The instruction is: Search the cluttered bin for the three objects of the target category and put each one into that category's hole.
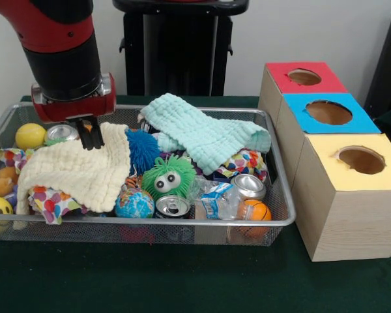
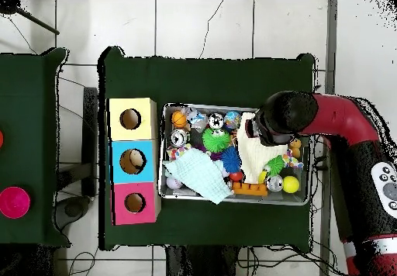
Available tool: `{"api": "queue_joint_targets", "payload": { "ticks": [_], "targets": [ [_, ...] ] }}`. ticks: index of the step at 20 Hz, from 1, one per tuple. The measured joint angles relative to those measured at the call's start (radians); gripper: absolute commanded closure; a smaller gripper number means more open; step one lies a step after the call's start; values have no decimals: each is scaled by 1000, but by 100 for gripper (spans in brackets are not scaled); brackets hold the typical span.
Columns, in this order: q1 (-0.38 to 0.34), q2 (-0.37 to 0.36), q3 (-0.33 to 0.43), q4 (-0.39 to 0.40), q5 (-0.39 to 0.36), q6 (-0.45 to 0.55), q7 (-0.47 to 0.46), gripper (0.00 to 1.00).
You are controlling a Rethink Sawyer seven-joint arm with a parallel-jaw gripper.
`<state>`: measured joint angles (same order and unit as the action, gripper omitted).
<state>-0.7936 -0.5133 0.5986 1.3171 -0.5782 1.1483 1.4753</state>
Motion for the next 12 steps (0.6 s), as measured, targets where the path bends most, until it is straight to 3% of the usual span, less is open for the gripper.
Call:
{"api": "queue_joint_targets", "payload": {
  "ticks": [12],
  "targets": [
    [-57,-24,7,22,15,0,0,100]
  ]
}}
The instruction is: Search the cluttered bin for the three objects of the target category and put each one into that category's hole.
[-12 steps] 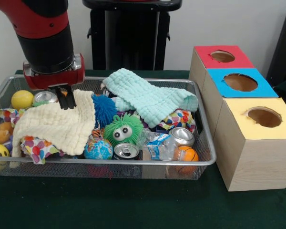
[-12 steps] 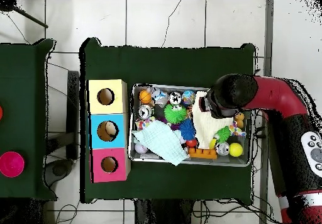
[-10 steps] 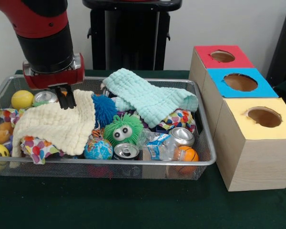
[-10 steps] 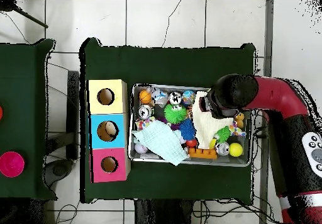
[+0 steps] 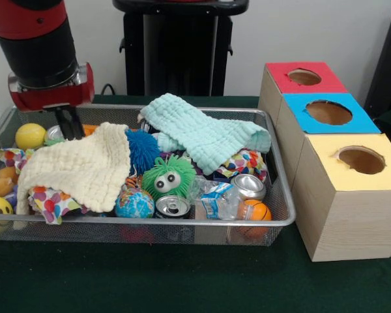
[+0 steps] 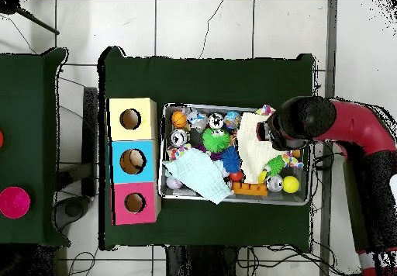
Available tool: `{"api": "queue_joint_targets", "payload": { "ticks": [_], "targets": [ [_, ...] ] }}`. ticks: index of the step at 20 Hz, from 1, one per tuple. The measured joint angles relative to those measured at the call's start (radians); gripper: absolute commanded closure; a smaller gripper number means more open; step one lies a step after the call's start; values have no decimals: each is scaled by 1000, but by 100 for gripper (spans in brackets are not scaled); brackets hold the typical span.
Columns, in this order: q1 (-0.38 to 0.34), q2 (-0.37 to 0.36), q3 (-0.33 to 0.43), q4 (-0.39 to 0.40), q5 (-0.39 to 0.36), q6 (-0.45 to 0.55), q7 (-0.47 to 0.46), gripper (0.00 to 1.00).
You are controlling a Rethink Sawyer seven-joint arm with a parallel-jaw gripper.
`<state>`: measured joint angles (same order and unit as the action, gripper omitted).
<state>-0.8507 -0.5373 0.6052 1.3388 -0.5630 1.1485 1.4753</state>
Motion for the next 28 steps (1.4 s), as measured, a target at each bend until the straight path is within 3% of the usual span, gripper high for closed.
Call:
{"api": "queue_joint_targets", "payload": {
  "ticks": [11,18,21,28],
  "targets": [
    [3,75,-3,-90,0,0,0,100],
    [50,155,-16,-206,0,27,0,100],
    [92,208,-15,-311,0,89,0,100],
    [130,259,-15,-425,0,157,0,100]
  ]
}}
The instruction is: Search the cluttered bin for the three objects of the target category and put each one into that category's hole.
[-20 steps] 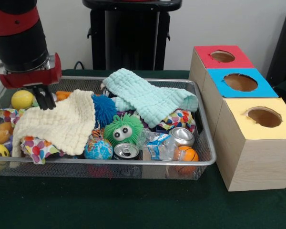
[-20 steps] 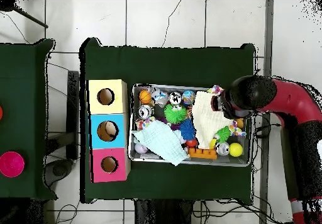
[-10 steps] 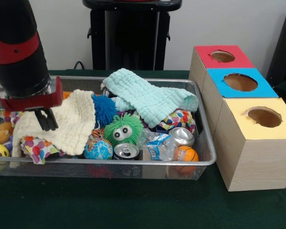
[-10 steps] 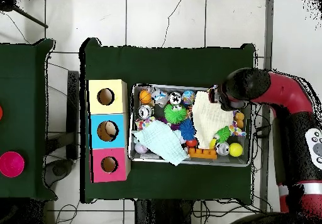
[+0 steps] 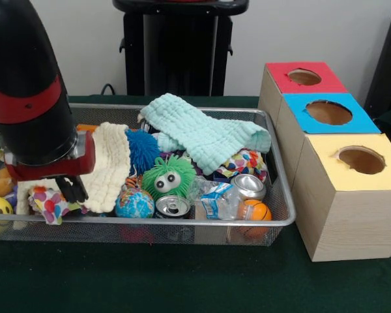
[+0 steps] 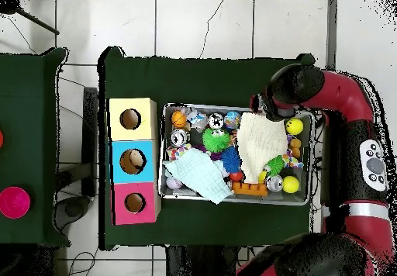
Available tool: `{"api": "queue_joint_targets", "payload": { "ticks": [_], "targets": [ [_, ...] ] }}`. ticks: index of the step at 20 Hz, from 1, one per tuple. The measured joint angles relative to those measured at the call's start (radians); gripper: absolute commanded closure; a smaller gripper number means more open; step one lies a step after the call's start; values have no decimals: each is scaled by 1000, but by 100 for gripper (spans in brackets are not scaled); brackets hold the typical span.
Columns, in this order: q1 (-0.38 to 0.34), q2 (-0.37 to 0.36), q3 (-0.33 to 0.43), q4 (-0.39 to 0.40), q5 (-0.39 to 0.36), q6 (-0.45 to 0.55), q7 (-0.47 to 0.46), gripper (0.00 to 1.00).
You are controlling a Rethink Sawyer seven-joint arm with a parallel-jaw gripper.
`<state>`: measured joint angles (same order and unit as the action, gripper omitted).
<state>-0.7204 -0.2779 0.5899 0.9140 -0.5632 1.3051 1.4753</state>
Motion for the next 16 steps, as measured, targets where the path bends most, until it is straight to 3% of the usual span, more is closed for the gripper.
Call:
{"api": "queue_joint_targets", "payload": {
  "ticks": [8,16],
  "targets": [
    [-2,40,-1,-120,0,28,0,100],
    [-23,32,-13,-153,0,35,0,100]
  ]
}}
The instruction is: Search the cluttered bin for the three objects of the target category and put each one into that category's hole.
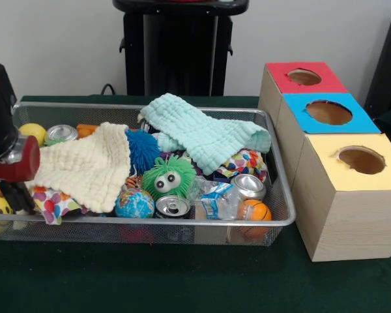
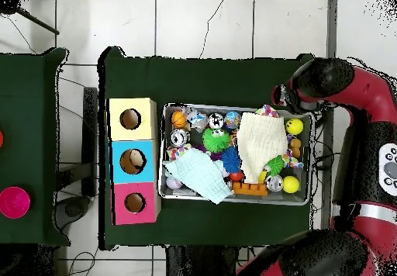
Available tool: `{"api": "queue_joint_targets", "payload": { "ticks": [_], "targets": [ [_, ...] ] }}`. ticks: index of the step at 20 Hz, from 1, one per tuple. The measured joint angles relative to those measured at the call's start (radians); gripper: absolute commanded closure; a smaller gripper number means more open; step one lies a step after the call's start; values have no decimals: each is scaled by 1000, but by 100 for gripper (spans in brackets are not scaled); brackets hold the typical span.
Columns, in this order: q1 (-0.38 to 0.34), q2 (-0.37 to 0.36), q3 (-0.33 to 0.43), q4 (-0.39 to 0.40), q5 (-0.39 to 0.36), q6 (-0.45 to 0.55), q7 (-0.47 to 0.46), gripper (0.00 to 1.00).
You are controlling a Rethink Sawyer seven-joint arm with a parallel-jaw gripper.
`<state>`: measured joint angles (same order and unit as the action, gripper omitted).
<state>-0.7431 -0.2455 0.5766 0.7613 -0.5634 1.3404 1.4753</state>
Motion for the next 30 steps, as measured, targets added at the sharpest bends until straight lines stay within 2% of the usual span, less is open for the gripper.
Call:
{"api": "queue_joint_targets", "payload": {
  "ticks": [4,9,13,30],
  "targets": [
    [-15,-18,-15,21,7,0,0,100],
    [-31,-70,-57,95,27,0,0,100],
    [-29,-92,-73,125,37,0,0,100],
    [-3,-91,-97,134,42,0,0,100]
  ]
}}
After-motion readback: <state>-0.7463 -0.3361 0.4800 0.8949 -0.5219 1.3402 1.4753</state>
